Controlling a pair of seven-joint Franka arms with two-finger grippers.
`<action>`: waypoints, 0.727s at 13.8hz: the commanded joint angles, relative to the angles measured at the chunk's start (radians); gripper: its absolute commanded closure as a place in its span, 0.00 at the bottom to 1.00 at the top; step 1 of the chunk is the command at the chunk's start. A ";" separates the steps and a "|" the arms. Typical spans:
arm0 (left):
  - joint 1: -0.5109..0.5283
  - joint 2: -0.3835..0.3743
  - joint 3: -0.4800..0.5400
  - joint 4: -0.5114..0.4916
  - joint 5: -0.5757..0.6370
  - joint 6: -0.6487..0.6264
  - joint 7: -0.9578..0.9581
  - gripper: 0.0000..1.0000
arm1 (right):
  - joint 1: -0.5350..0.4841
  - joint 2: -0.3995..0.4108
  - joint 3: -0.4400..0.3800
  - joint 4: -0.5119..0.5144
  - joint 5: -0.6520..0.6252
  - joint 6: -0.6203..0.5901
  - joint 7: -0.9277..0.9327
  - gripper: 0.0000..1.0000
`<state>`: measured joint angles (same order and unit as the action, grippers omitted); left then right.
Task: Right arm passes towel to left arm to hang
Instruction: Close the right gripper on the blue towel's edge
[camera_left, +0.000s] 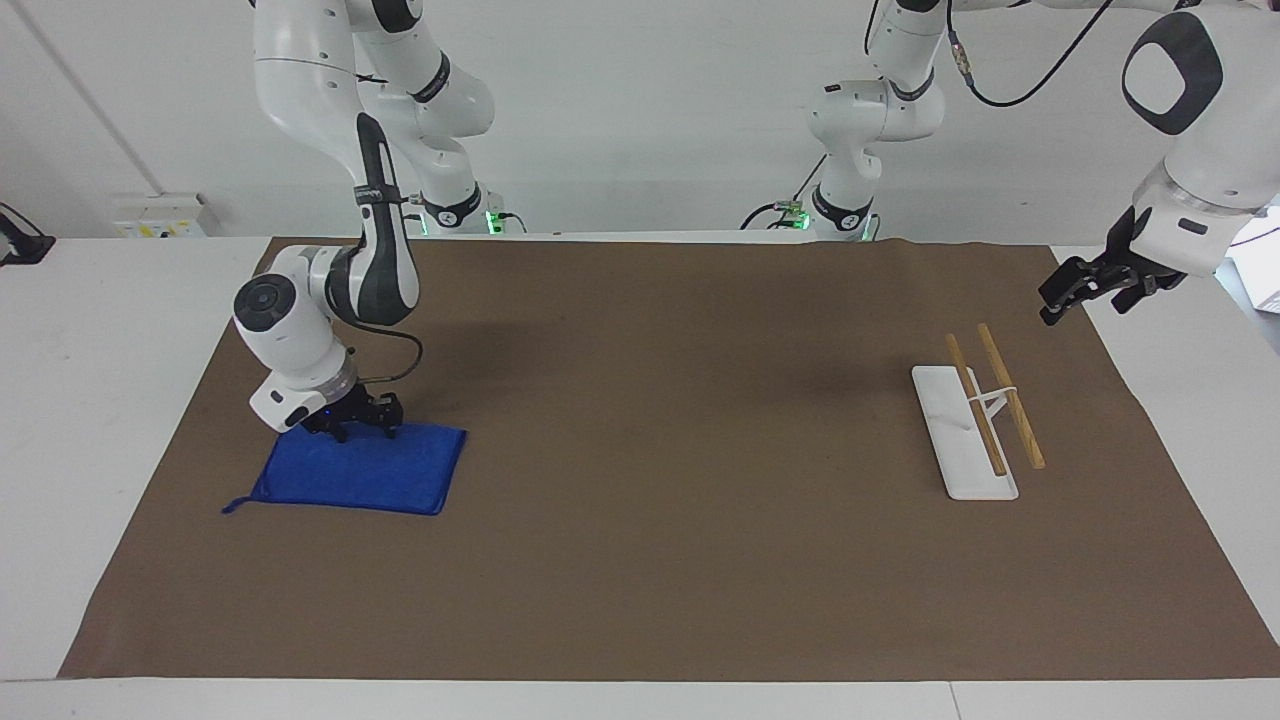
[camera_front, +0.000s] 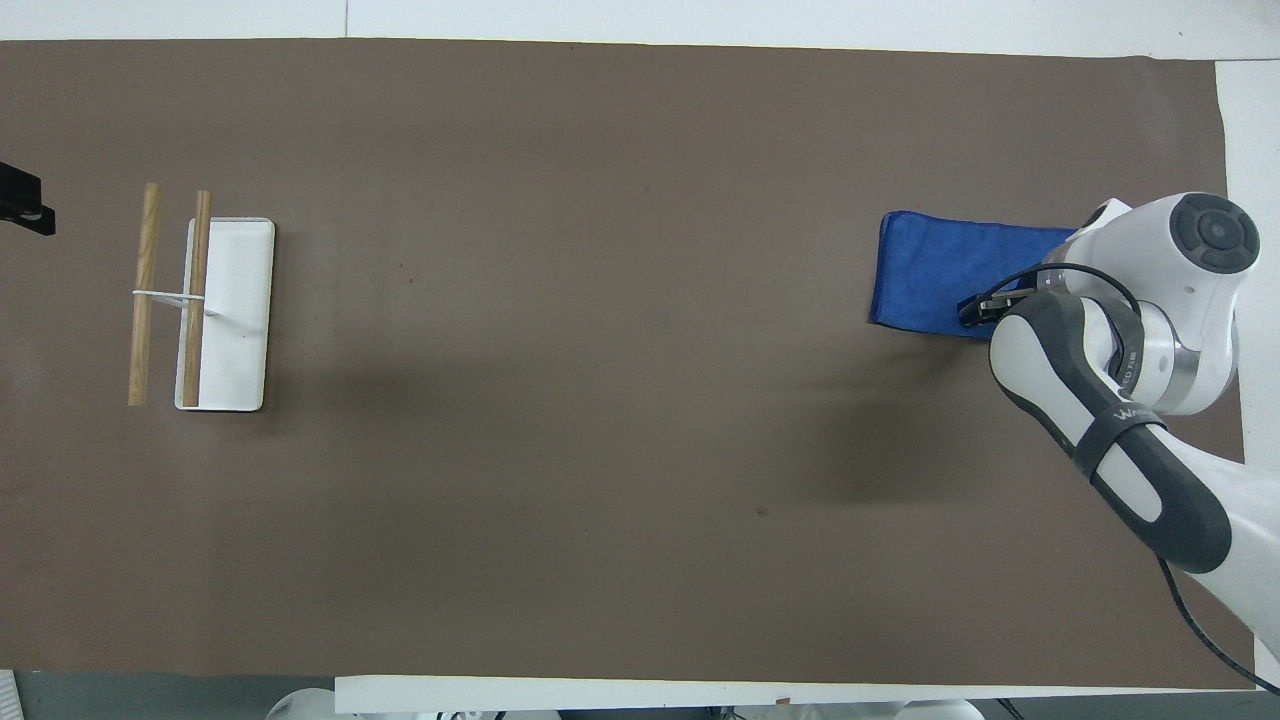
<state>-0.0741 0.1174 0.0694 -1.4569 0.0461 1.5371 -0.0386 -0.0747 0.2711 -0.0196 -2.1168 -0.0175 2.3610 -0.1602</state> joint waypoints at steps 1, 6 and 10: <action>-0.003 -0.016 0.001 -0.020 0.018 0.009 0.013 0.00 | -0.019 -0.015 0.007 -0.032 0.016 0.018 -0.033 0.44; -0.004 -0.016 0.001 -0.020 0.018 0.012 0.013 0.00 | -0.011 -0.016 0.010 -0.028 0.016 0.006 -0.036 0.90; -0.006 -0.016 0.001 -0.020 0.018 0.006 0.013 0.00 | -0.002 -0.038 0.055 0.061 0.016 -0.142 -0.033 1.00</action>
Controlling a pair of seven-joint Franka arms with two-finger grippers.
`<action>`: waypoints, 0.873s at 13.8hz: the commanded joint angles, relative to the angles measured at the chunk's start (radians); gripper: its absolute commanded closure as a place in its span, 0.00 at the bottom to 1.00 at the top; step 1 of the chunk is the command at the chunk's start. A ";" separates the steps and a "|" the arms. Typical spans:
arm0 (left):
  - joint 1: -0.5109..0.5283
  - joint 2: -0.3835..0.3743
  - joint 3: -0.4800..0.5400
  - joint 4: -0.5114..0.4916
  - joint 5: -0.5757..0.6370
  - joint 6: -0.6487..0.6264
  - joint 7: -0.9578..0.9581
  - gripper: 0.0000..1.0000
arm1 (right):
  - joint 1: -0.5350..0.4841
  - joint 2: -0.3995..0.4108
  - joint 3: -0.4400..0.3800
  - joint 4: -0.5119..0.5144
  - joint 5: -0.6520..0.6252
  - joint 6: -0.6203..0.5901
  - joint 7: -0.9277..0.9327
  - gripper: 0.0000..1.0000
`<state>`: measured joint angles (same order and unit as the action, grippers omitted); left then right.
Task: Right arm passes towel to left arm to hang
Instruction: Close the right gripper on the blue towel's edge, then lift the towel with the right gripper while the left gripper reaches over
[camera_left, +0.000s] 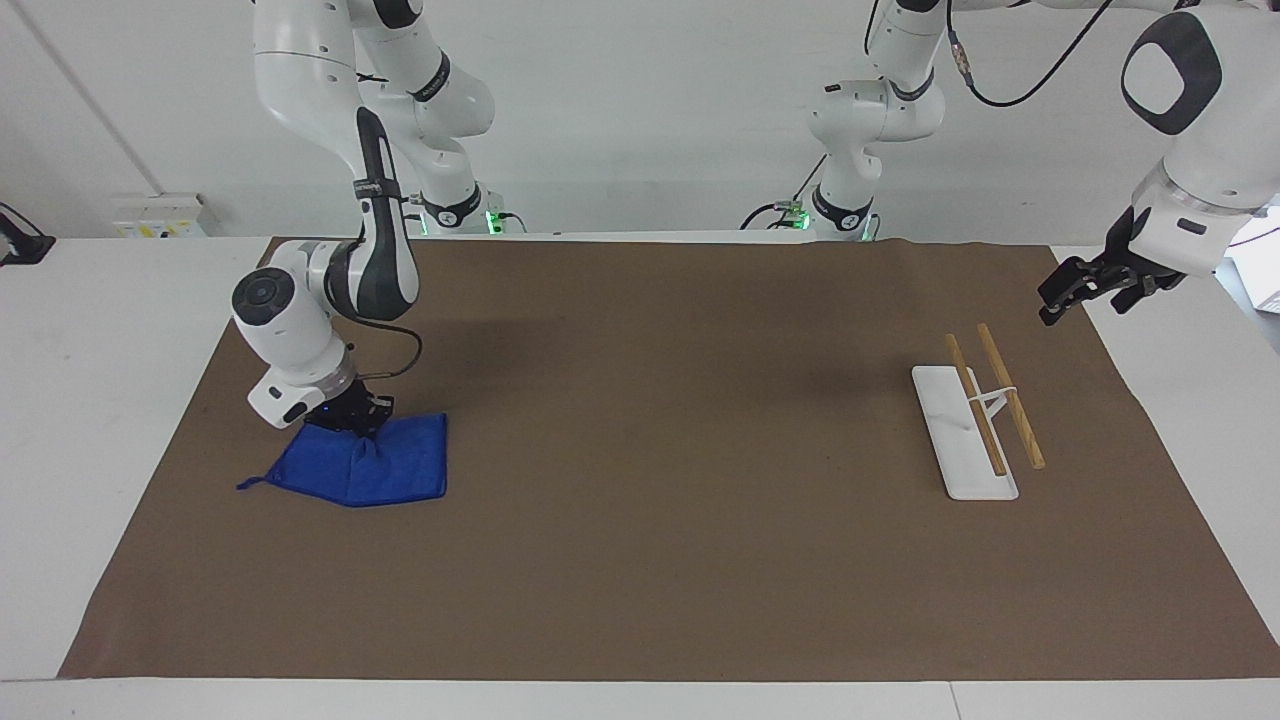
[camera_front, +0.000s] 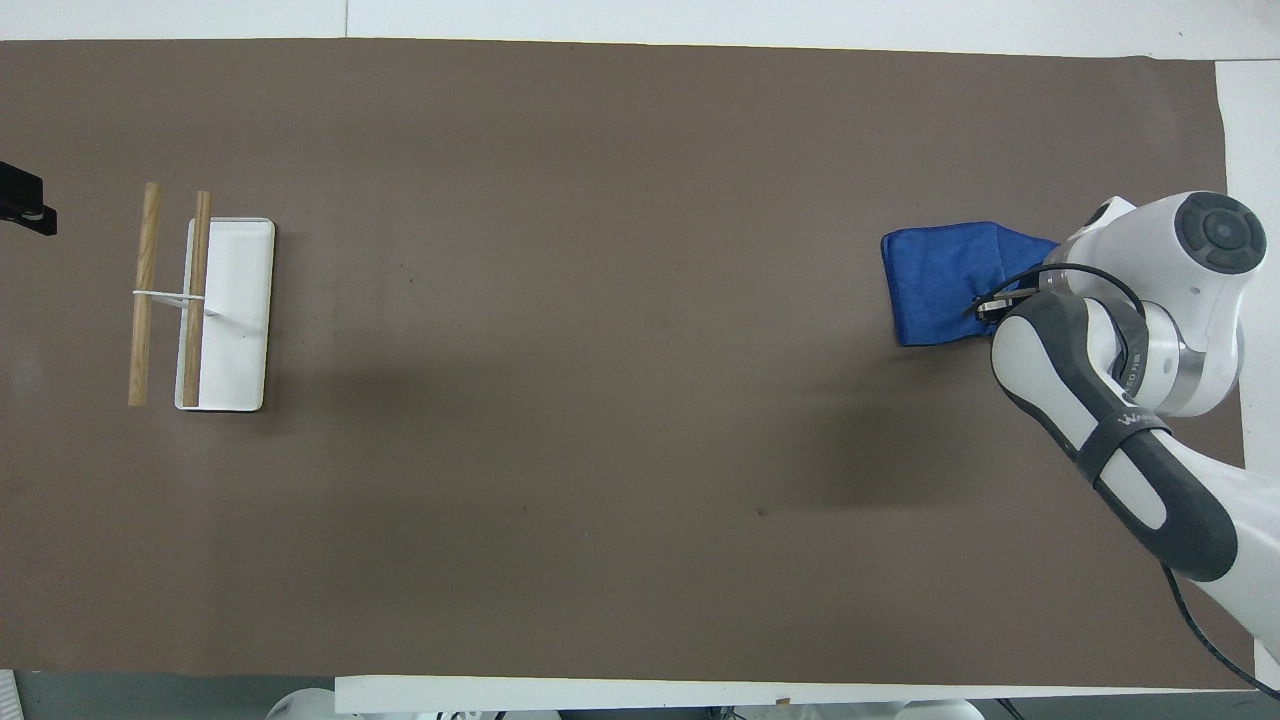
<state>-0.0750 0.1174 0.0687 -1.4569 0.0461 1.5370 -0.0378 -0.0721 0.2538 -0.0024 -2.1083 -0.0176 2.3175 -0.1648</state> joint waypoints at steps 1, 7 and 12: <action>-0.006 -0.016 0.002 -0.022 0.018 0.008 0.012 0.00 | -0.003 -0.027 0.059 0.109 0.018 -0.186 -0.018 1.00; -0.019 -0.042 0.000 -0.071 0.018 0.017 -0.049 0.00 | 0.055 -0.034 0.093 0.356 0.385 -0.478 0.207 1.00; -0.019 -0.062 -0.007 -0.134 0.012 0.138 -0.172 0.00 | 0.244 -0.041 0.093 0.376 0.723 -0.419 0.702 1.00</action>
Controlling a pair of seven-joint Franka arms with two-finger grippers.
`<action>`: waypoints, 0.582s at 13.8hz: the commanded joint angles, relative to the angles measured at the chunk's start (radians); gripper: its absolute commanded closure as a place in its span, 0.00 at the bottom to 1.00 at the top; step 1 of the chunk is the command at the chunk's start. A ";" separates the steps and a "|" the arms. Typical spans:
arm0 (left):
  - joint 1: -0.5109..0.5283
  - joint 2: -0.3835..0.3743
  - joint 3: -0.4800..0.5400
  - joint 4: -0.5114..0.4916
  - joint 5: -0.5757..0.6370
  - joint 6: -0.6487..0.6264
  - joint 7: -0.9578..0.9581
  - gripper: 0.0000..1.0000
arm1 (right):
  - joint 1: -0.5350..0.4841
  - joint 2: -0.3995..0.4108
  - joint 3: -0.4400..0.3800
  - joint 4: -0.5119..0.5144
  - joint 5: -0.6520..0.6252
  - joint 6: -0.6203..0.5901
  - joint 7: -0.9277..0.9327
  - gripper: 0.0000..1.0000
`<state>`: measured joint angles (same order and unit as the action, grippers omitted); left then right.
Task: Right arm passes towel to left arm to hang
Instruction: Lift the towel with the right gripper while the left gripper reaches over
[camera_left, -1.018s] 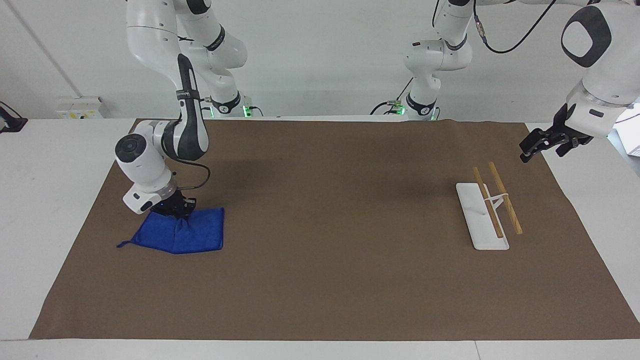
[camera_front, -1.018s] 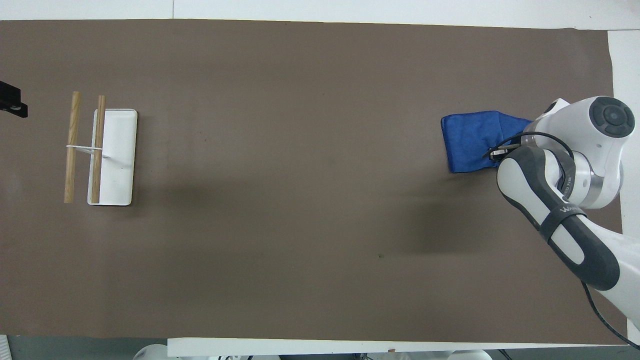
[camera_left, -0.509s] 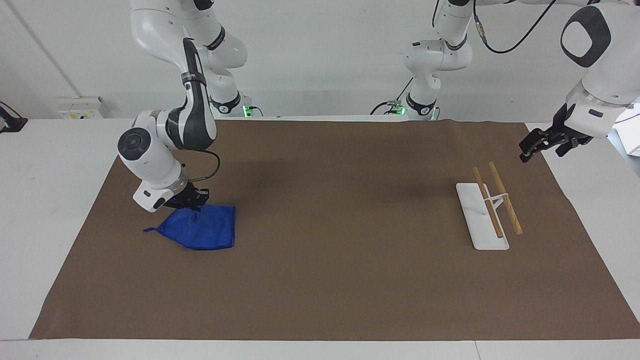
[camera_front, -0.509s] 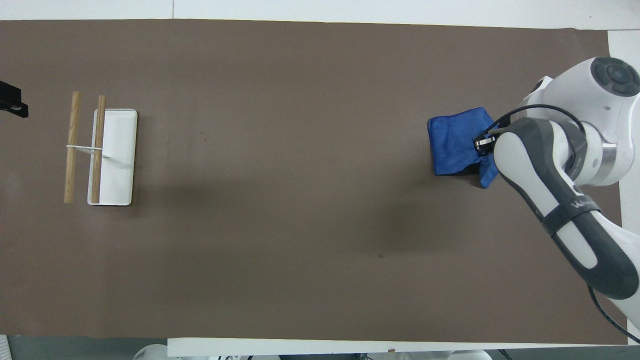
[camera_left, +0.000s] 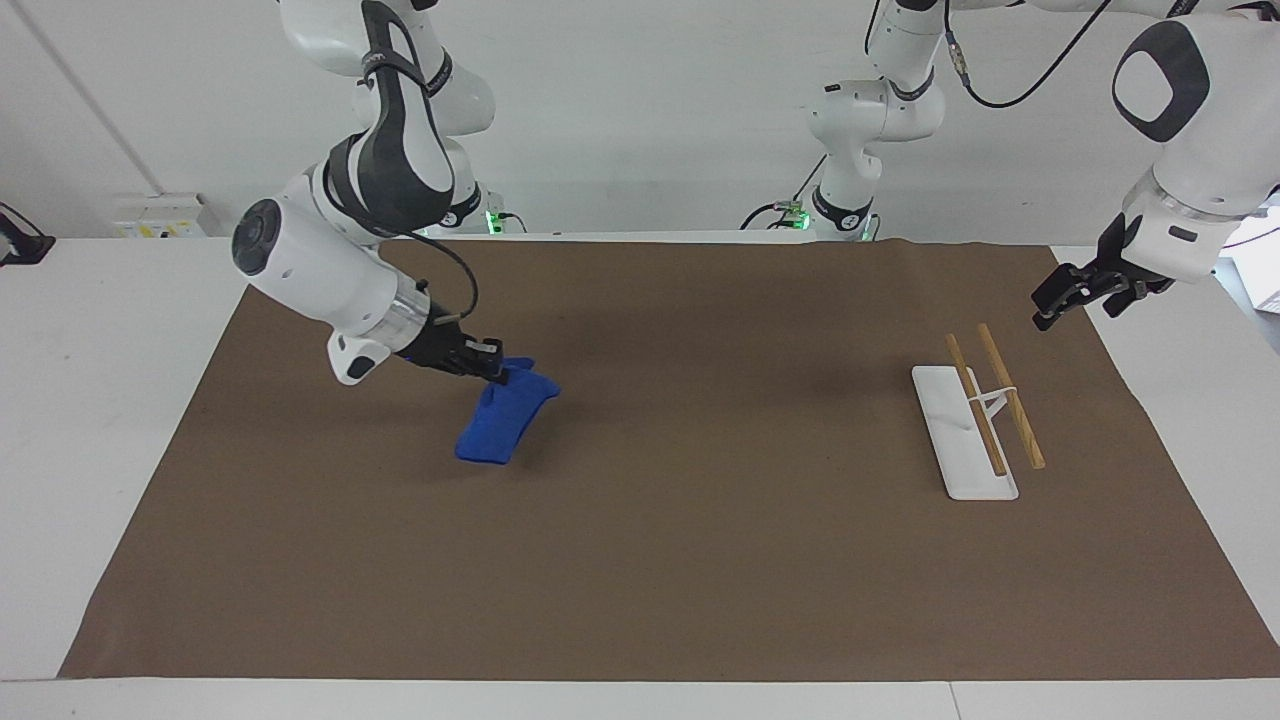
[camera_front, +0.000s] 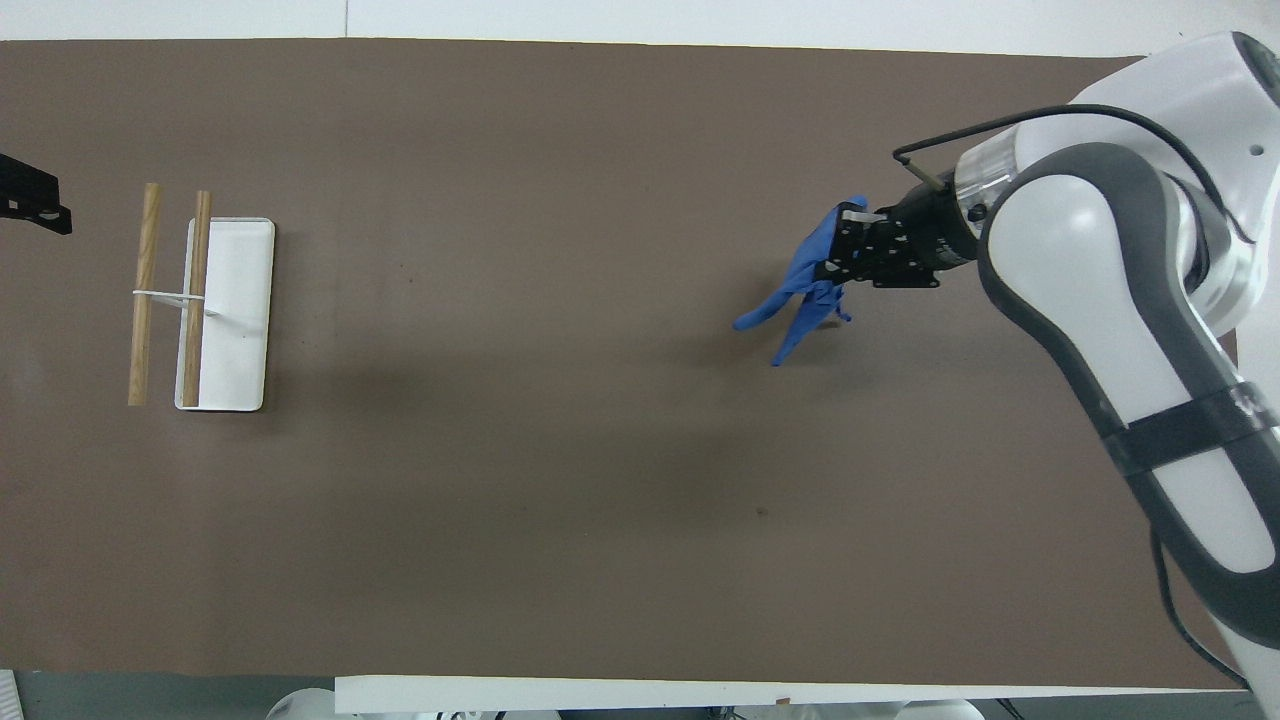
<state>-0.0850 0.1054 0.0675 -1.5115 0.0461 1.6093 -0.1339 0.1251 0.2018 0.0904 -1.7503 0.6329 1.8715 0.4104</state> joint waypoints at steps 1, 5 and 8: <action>-0.010 -0.050 -0.009 -0.082 0.011 0.072 -0.111 0.00 | 0.073 0.011 0.000 0.017 0.112 0.047 0.193 1.00; -0.114 -0.050 -0.014 -0.136 -0.012 0.182 -0.456 0.00 | 0.158 0.010 0.000 0.009 0.305 0.118 0.394 1.00; -0.235 -0.046 -0.012 -0.157 -0.026 0.228 -0.741 0.00 | 0.260 0.013 0.000 0.002 0.379 0.265 0.511 1.00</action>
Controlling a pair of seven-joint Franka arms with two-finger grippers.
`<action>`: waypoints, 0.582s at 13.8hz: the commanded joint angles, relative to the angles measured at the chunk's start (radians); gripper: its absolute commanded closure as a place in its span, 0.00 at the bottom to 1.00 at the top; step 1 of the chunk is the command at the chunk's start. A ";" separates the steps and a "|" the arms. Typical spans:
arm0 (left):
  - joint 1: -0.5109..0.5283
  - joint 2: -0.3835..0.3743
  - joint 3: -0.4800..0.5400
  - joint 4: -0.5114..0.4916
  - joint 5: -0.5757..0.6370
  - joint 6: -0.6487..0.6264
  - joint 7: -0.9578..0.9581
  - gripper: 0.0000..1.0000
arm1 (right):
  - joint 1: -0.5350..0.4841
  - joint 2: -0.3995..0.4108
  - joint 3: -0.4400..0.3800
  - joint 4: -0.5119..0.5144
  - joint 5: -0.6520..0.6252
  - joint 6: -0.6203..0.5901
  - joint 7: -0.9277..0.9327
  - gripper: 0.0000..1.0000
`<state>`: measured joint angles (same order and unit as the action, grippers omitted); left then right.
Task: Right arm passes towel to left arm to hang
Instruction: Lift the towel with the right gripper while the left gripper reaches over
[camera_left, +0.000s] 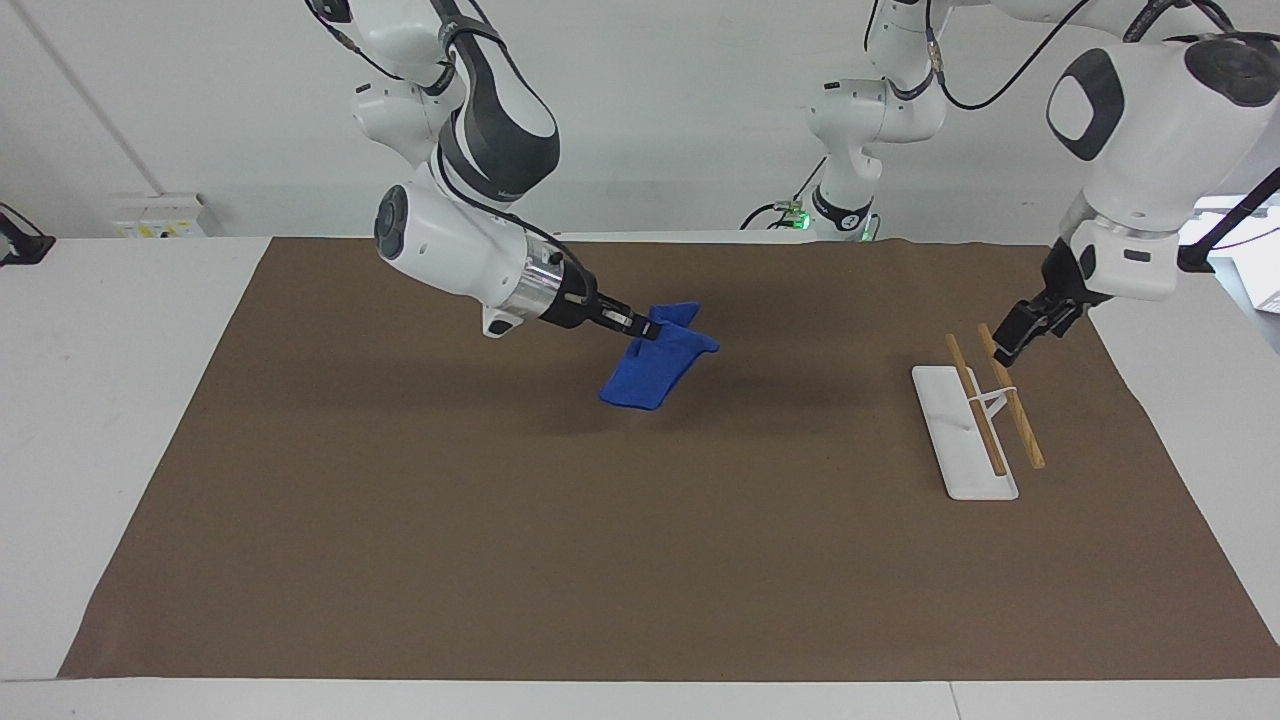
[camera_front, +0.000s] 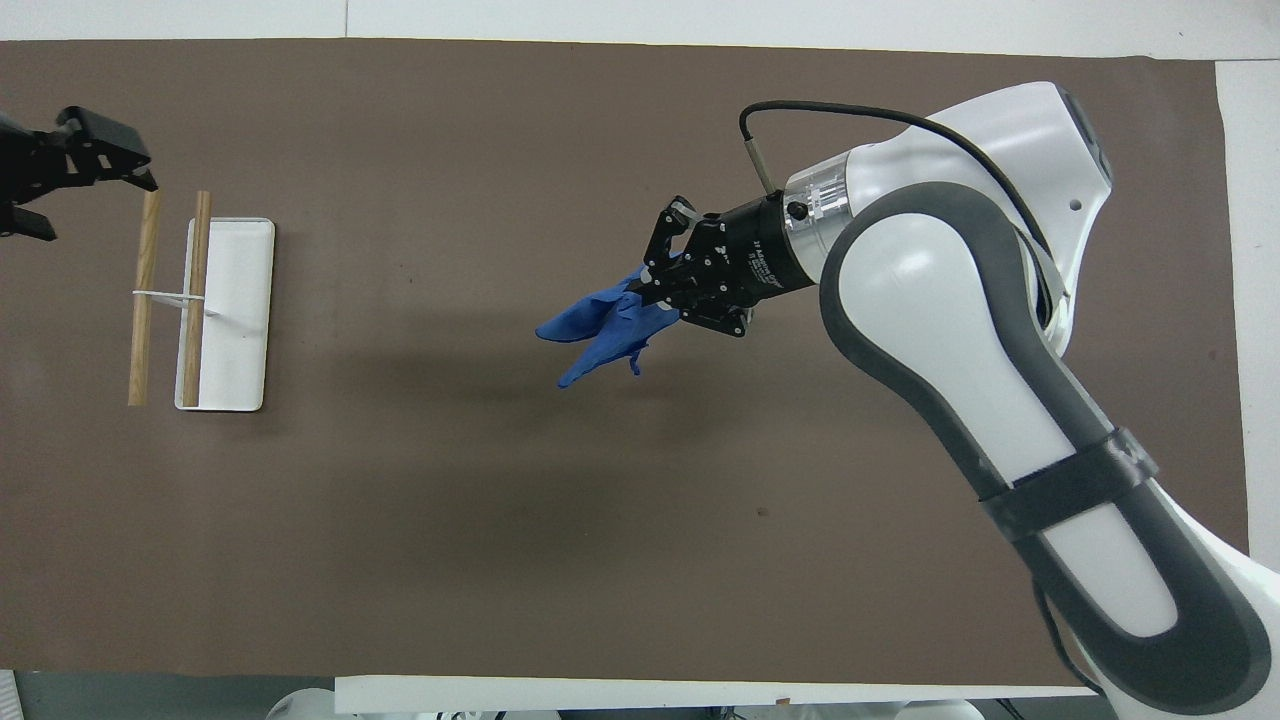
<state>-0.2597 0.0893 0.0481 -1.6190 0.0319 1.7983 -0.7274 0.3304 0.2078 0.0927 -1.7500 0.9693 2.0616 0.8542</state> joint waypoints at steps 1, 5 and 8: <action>-0.103 -0.023 0.007 -0.050 -0.023 0.048 -0.235 0.00 | 0.093 0.007 -0.002 -0.006 0.046 0.127 0.094 1.00; -0.225 0.026 0.007 -0.052 -0.027 0.133 -0.515 0.00 | 0.157 0.010 -0.002 -0.014 0.092 0.212 0.140 1.00; -0.246 0.026 0.007 -0.114 -0.059 0.138 -0.620 0.01 | 0.157 0.010 -0.002 -0.011 0.098 0.210 0.152 1.00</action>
<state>-0.4942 0.1312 0.0422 -1.6686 0.0059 1.9095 -1.2835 0.4929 0.2223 0.0911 -1.7562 1.0433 2.2669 0.9938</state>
